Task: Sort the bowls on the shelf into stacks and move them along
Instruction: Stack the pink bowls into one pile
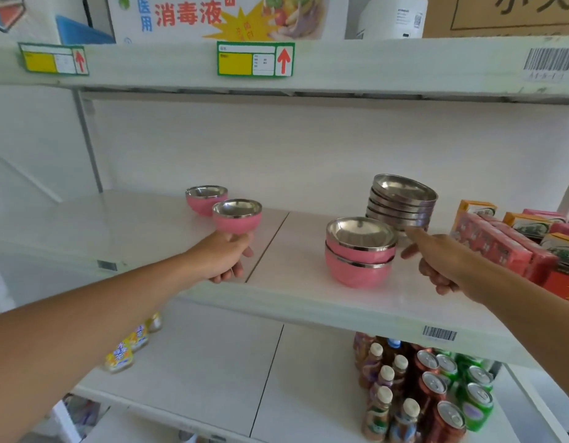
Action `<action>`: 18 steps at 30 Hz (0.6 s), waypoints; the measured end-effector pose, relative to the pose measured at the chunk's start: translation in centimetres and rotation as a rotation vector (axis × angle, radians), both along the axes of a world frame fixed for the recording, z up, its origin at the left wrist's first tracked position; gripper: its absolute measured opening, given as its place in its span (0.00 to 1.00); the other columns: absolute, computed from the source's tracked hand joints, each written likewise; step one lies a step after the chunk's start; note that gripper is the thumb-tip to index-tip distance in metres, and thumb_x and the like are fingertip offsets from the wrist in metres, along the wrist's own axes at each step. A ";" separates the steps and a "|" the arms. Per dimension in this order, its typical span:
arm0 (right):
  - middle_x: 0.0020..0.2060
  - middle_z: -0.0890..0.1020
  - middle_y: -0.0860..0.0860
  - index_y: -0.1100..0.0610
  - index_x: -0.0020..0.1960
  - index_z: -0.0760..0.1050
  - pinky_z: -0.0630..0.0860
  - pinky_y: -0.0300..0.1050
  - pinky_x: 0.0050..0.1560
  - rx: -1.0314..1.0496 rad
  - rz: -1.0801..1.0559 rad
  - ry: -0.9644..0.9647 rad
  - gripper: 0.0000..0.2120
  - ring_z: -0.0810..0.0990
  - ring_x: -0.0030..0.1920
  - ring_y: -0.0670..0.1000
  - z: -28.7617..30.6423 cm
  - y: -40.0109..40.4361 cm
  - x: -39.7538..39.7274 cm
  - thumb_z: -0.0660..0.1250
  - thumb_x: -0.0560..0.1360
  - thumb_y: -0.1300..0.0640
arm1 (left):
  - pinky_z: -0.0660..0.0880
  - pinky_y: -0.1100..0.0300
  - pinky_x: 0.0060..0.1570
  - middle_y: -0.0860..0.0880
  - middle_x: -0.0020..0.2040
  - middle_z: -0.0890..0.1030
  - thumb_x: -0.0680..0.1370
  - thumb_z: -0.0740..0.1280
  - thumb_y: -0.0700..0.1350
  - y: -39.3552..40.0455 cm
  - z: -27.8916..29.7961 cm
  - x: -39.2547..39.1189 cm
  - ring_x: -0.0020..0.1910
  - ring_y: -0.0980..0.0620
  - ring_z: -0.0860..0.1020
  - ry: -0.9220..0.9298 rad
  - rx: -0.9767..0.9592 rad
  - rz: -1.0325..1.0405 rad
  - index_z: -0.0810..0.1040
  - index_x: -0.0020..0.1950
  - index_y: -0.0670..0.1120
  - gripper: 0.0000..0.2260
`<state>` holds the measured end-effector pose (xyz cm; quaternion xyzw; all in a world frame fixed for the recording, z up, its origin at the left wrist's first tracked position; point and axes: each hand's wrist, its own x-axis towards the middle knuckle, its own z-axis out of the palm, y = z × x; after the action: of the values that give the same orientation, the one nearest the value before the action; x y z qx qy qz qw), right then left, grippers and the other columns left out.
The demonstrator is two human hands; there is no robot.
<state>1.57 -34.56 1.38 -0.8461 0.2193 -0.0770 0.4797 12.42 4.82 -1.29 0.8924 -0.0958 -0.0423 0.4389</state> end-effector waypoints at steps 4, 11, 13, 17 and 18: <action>0.22 0.70 0.49 0.61 0.52 0.84 0.66 0.39 0.25 -0.094 0.040 0.072 0.20 0.64 0.20 0.50 -1.4 -2.4 -0.8 0.64 0.85 0.46 | 0.67 0.64 0.23 0.52 0.26 0.82 0.87 0.59 0.62 1.0 0.0 -0.8 0.21 0.55 0.73 -0.002 0.044 0.074 0.84 0.58 0.46 0.22; 0.19 0.80 0.48 0.48 0.34 0.86 0.75 0.47 0.38 -0.423 0.170 0.040 0.15 0.78 0.27 0.56 -4.0 -2.8 -1.6 0.71 0.79 0.47 | 0.71 0.61 0.28 0.53 0.28 0.85 0.86 0.60 0.64 3.2 0.4 -2.9 0.21 0.57 0.75 -0.098 0.193 0.173 0.85 0.54 0.51 0.21; 0.19 0.80 0.47 0.55 0.32 0.84 0.74 0.47 0.38 -0.512 0.184 0.034 0.20 0.80 0.30 0.56 -4.1 -1.9 -2.0 0.71 0.79 0.47 | 0.72 0.59 0.32 0.55 0.30 0.86 0.85 0.59 0.65 4.0 0.2 -3.9 0.20 0.59 0.77 -0.126 0.261 0.165 0.85 0.52 0.52 0.22; 0.31 0.83 0.52 0.57 0.36 0.80 0.72 0.47 0.37 -0.667 0.287 0.102 0.21 0.81 0.34 0.53 -3.2 2.2 -4.7 0.69 0.81 0.43 | 0.71 0.60 0.32 0.56 0.31 0.87 0.85 0.58 0.66 6.2 -0.4 -5.3 0.20 0.59 0.77 -0.171 0.319 0.154 0.85 0.50 0.53 0.23; 0.33 0.84 0.52 0.58 0.38 0.80 0.73 0.48 0.38 -0.680 0.316 0.120 0.21 0.80 0.34 0.52 -3.0 3.5 -5.4 0.68 0.81 0.43 | 0.71 0.61 0.30 0.55 0.30 0.87 0.86 0.59 0.65 6.9 -0.5 -5.5 0.20 0.58 0.77 -0.156 0.286 0.150 0.85 0.51 0.52 0.22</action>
<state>-3.84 -31.03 -1.58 -0.9834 0.0754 -0.0207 0.1640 6.96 11.71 -1.82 0.9510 -0.0557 0.0468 0.3006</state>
